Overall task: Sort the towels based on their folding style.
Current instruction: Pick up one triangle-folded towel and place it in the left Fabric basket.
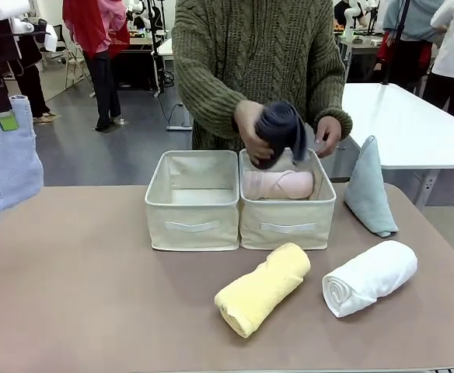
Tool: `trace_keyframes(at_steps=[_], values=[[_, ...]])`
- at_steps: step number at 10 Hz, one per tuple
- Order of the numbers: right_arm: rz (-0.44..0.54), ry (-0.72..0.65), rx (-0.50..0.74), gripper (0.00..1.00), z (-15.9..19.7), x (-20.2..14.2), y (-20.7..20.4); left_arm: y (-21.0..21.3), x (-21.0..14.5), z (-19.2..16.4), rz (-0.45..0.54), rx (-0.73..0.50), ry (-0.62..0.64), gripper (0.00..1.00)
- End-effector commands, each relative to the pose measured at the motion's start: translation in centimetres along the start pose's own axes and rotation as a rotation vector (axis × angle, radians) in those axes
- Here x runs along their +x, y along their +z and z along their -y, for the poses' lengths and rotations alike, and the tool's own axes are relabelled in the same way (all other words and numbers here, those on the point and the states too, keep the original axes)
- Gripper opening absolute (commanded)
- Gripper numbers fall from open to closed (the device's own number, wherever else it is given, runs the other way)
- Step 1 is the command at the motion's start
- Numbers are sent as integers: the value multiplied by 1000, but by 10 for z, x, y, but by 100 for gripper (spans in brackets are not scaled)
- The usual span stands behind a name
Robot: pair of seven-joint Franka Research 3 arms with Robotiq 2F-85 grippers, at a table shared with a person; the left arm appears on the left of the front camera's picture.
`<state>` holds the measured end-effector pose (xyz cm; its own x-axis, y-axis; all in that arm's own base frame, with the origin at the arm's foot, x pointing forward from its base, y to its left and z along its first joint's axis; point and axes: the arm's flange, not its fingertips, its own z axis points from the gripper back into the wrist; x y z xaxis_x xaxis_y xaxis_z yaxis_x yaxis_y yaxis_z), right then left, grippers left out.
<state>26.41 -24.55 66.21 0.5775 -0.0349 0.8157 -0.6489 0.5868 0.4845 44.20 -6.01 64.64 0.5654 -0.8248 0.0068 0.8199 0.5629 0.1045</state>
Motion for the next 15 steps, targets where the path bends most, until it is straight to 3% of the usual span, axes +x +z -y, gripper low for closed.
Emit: trace_keyframes(at_steps=[1, 4, 7, 9, 13, 15], values=[[16, 18, 17, 100, 1, 1, 0, 4, 2, 6, -26, 47, -50, 15], [16, 18, 17, 100, 1, 1, 0, 1, 5, 5, -14, 17, -24, 15], [16, 18, 17, 100, 1, 1, 0, 40, 106, 36, 18, 41, -252, 15], [16, 18, 17, 100, 1, 1, 0, 47, 151, 53, 35, 49, -362, 15], [16, 18, 17, 100, 1, 1, 0, 51, 224, 92, 152, -2, -594, 15], [16, 18, 17, 100, 1, 1, 0, 48, 242, 106, 231, -51, -682, 15]])
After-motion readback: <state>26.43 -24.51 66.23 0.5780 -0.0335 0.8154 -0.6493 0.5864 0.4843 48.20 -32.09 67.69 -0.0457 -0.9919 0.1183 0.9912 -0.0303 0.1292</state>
